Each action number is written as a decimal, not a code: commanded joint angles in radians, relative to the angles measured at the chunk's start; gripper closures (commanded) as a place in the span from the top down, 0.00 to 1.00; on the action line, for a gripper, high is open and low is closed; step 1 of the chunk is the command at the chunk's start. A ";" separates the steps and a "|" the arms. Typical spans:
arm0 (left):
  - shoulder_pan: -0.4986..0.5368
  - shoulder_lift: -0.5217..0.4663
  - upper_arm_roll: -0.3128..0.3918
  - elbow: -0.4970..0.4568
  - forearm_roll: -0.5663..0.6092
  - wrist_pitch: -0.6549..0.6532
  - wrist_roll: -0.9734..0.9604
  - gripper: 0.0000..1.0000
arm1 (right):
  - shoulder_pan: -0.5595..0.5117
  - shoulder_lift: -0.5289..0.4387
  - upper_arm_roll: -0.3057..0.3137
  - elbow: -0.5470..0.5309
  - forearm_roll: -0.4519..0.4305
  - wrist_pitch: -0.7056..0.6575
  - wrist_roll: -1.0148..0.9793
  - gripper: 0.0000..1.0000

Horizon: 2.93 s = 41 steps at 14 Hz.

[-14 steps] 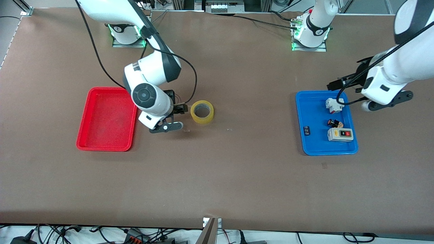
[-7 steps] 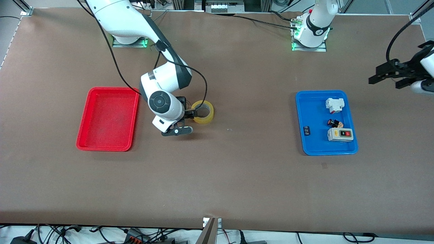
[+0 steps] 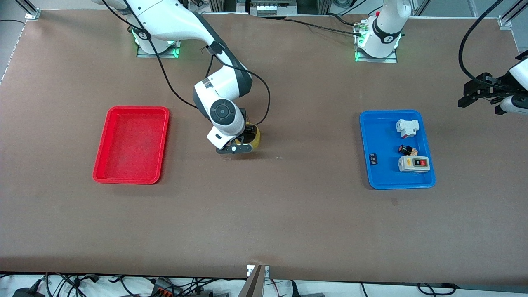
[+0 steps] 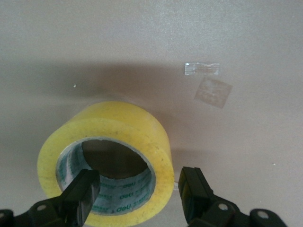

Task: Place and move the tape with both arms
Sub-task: 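Carry the tape roll with the right gripper into the red tray, then open the right gripper to release the tape and raise it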

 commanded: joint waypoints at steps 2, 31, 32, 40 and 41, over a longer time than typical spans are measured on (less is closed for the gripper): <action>-0.012 -0.020 0.028 -0.016 -0.038 -0.026 -0.065 1.00 | -0.003 0.017 -0.009 0.010 0.005 0.007 0.010 0.80; -0.017 -0.010 0.008 -0.020 -0.035 -0.048 -0.133 1.00 | -0.585 -0.302 -0.169 -0.450 -0.151 0.105 -0.509 0.06; -0.017 -0.010 0.008 -0.020 -0.035 -0.031 -0.134 1.00 | -0.586 -0.299 -0.169 -0.450 -0.151 0.105 -0.507 0.22; -0.017 -0.010 0.005 -0.021 -0.038 -0.025 -0.252 1.00 | -0.573 -0.355 -0.162 -0.050 -0.148 -0.380 -0.512 1.00; -0.017 -0.012 0.005 -0.020 -0.038 -0.028 -0.252 1.00 | -0.573 -0.345 -0.162 0.061 -0.147 -0.478 -0.515 1.00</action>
